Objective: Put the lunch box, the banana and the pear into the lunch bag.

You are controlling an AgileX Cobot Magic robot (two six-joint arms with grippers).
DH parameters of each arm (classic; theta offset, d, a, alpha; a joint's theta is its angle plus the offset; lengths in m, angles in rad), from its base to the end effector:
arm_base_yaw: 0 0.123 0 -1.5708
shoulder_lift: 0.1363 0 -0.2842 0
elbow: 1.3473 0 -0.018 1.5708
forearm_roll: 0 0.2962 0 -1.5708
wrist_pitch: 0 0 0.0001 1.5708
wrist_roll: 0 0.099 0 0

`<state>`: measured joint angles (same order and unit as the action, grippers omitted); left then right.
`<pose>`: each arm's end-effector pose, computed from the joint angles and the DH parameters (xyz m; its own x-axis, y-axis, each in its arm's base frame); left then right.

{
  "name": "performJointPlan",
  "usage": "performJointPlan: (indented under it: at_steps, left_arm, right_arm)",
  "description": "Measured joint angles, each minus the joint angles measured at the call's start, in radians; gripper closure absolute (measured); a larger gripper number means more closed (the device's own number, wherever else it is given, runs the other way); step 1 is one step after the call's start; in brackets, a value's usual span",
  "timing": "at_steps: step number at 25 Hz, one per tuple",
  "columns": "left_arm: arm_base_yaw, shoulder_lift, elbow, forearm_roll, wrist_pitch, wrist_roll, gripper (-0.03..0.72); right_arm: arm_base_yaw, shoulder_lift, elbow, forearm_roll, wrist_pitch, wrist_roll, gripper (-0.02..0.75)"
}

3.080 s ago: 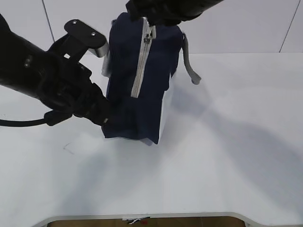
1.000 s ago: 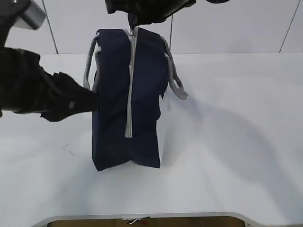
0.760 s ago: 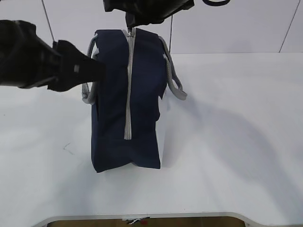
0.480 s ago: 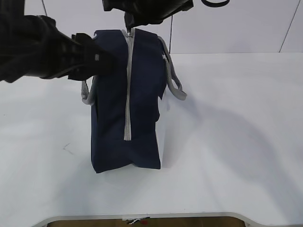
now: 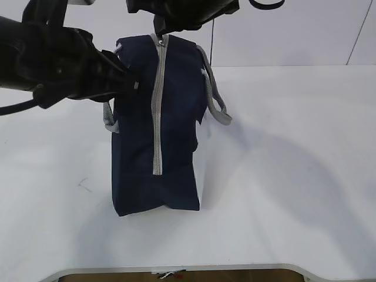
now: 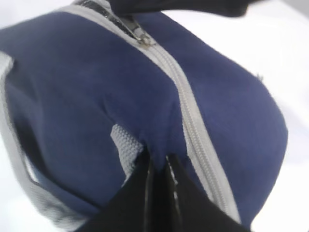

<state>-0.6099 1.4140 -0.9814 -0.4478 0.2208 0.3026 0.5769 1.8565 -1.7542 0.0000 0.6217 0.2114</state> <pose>0.2923 -0.2158 0.2726 -0.5072 0.1901 -0.8406 0.5733 0.8027 -0.1644 0.4127 0.2686 0.3368 -0.6017 -0.1412 -0.7861 -0.4287 0.8876 0.1687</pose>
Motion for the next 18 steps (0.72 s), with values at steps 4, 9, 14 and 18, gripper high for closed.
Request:
performJointPlan:
  at_steps: [4, 9, 14, 18]
  left_arm:
    - [0.0, -0.023, 0.0, 0.142, 0.04, 0.0, 0.688]
    - [0.002, -0.065, 0.0, 0.302, 0.13, 0.0, 0.689]
    - [0.002, -0.106, 0.0, 0.38, 0.21, 0.0, 0.689]
    - [0.002, -0.123, 0.0, 0.409, 0.256, 0.0, 0.69]
  right_arm:
    - [0.0, 0.0, 0.0, -0.006, 0.0, 0.0, 0.725]
    - [0.0, 0.0, 0.0, -0.028, -0.023, 0.0, 0.725]
    - [-0.002, 0.0, 0.0, -0.072, -0.051, -0.002, 0.726]
    - [-0.03, 0.0, 0.0, -0.077, -0.055, 0.002, 0.725]
